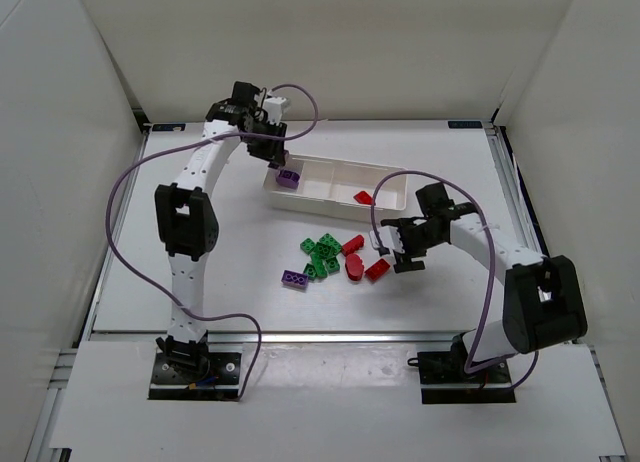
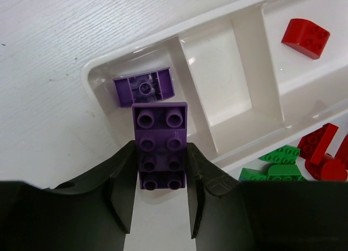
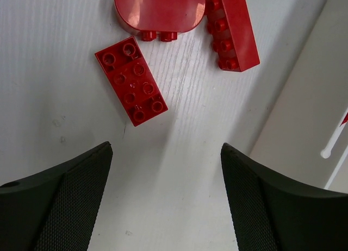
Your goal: Sort the legos into containers by color
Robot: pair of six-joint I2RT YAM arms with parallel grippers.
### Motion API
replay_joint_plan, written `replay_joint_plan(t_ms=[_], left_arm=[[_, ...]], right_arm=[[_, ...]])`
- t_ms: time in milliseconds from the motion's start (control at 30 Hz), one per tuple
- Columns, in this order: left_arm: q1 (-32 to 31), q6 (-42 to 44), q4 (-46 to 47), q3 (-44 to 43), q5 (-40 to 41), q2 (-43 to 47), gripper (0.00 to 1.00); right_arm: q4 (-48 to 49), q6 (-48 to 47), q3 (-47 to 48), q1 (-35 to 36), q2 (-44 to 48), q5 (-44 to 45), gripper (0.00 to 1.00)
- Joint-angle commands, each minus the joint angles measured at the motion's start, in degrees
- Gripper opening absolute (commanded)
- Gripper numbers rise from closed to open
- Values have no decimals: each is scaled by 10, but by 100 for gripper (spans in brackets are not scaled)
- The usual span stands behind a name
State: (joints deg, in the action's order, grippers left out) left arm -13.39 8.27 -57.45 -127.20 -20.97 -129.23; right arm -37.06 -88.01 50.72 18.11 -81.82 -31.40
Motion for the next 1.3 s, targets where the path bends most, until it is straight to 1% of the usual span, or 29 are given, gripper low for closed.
replay_joint_plan(t_ms=[0,100,133,200,300,567,900,1100,1267], left_arm=[[-10,0,-19,-24,0,7,40],[-13,0,-19,-22,-1,6,48],[-14,-1,-18,-22,0,6,53],[-16,-3,-19,-22,5,5,61],[-16,-6,-18,-24,13,5,66],[-16,-20,-17,-28,33,3,67],[-6,-31,-17,-26,37,20,67],[-1,-34,-18,-17,37,42,67],[3,-35,-17,5,36,63,67]], right_arm=[[15,-27,-4,4,-8,2,84],[15,-41,-6,4,-15,0,85],[15,-48,-9,3,-15,-1,85],[15,-58,-11,3,-17,-1,85],[16,-74,-19,4,-21,-2,86],[0,-103,-19,13,-27,-28,86],[-5,-74,-14,64,-53,-31,85],[1,-55,-9,80,-84,-27,81],[-1,-30,14,83,-121,-24,73]])
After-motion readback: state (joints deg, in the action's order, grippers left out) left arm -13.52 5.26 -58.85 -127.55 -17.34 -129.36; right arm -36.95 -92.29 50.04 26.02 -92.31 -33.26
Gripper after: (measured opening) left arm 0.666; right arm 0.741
